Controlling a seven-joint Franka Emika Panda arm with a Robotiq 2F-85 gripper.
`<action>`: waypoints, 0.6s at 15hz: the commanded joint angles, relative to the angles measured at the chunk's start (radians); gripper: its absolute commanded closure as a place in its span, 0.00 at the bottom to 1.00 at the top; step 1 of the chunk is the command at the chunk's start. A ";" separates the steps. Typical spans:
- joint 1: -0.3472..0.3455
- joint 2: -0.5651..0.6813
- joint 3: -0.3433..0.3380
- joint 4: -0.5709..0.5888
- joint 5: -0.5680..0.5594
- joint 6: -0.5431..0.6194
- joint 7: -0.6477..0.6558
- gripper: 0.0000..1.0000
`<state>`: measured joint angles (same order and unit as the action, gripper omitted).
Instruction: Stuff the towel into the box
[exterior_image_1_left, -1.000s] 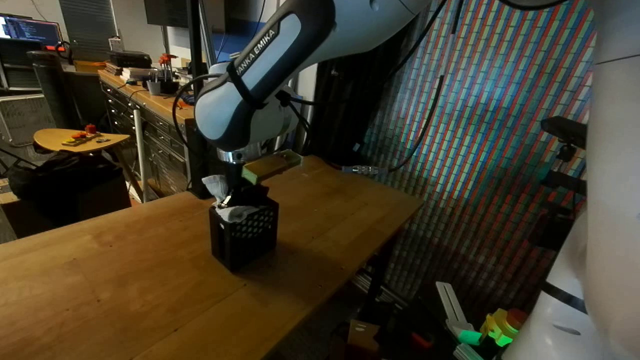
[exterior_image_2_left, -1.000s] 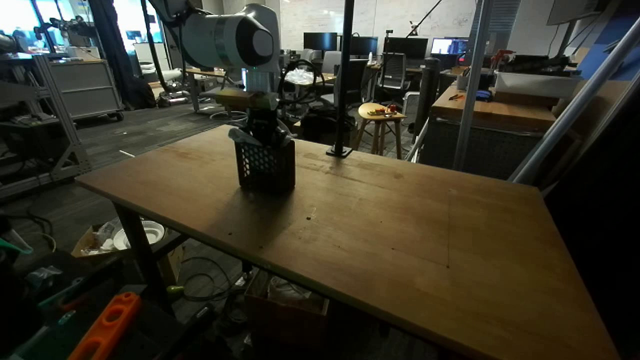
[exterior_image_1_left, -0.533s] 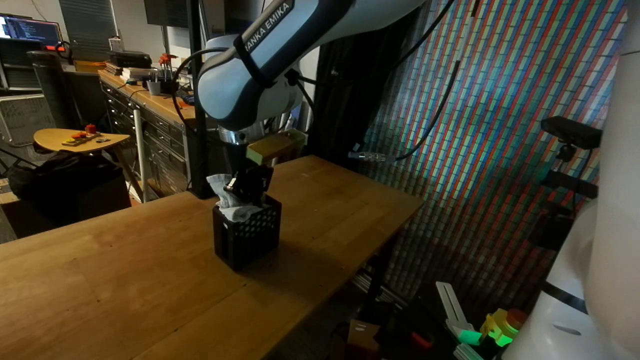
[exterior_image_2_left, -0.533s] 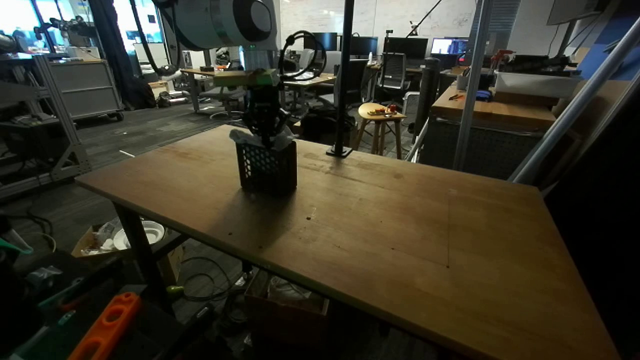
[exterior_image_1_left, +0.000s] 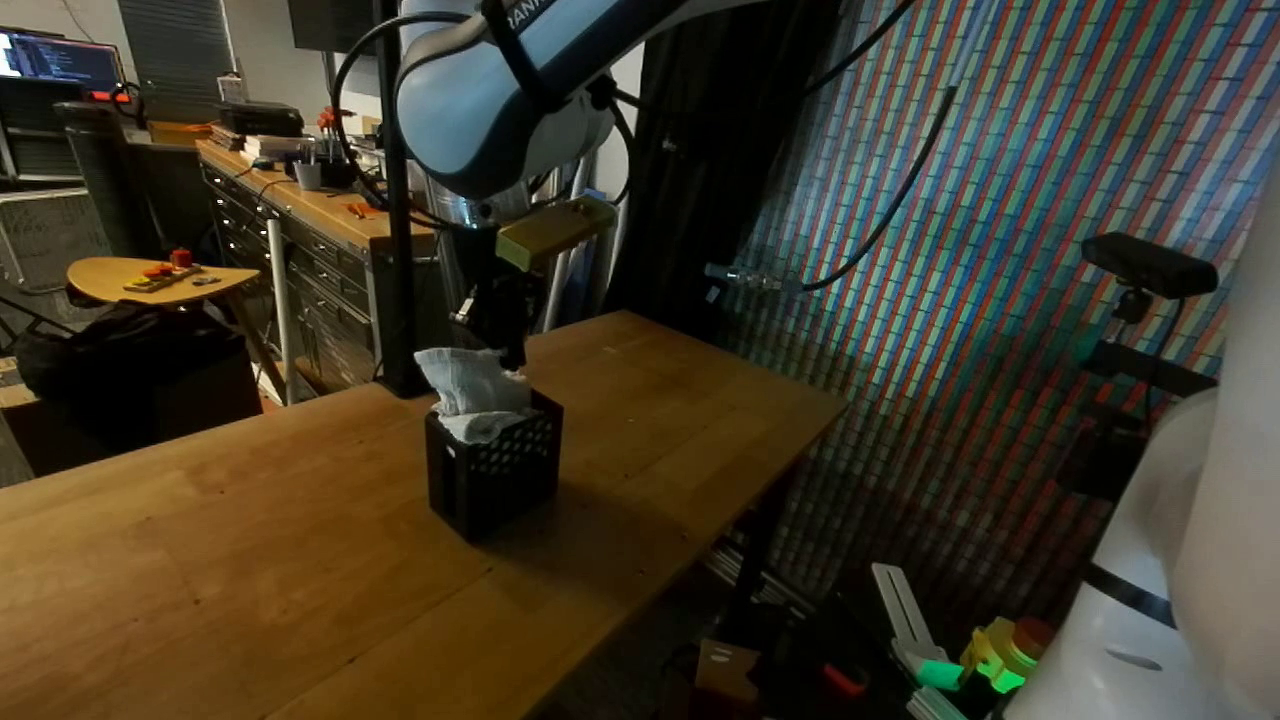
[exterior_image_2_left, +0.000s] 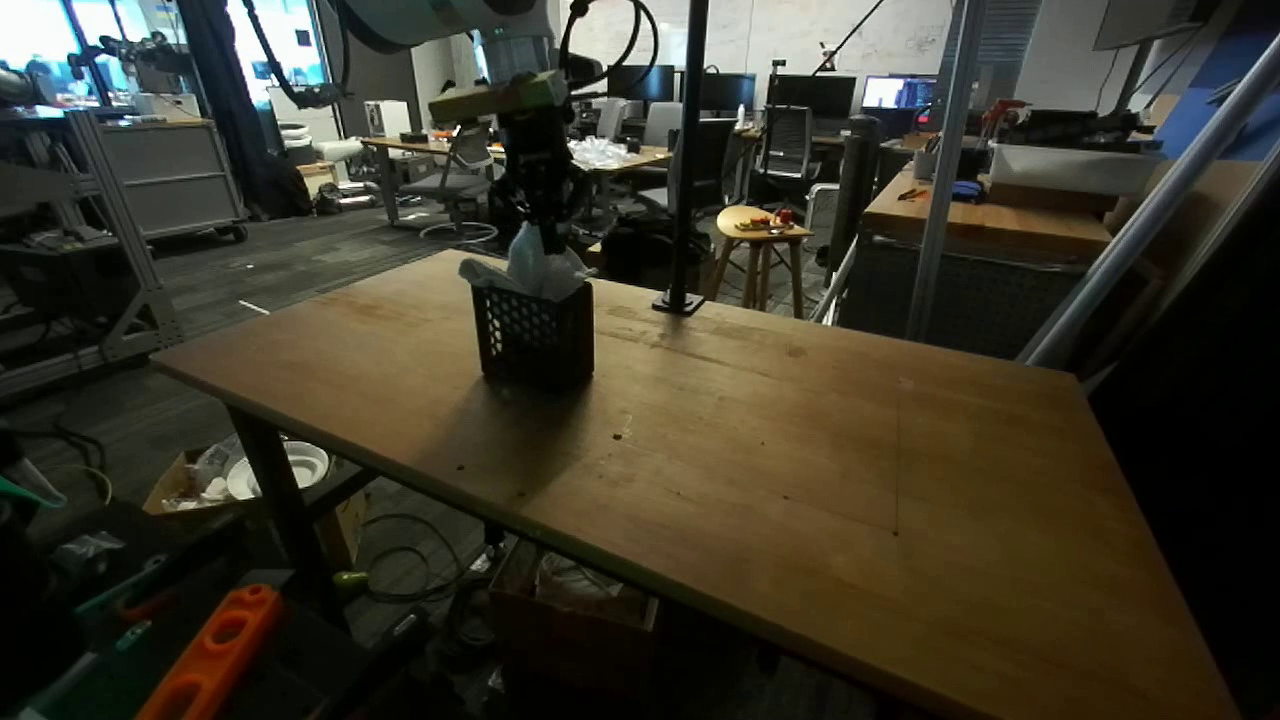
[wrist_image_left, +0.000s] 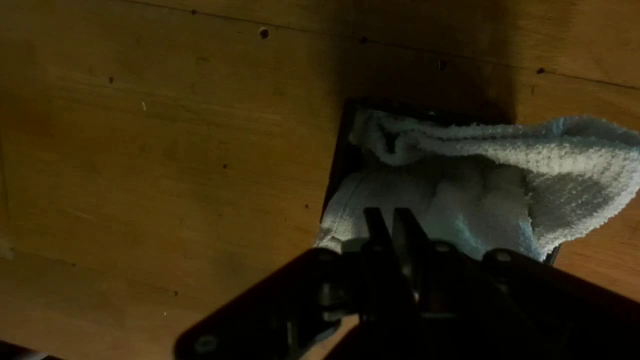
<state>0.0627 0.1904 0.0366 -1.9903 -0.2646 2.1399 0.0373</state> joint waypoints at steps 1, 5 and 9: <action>0.016 -0.004 0.000 0.054 -0.036 -0.030 0.002 0.88; 0.025 0.012 0.008 0.115 -0.044 -0.031 -0.017 0.87; 0.030 0.024 0.018 0.158 -0.035 -0.026 -0.062 0.88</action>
<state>0.0854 0.1982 0.0495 -1.8857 -0.2910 2.1344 0.0149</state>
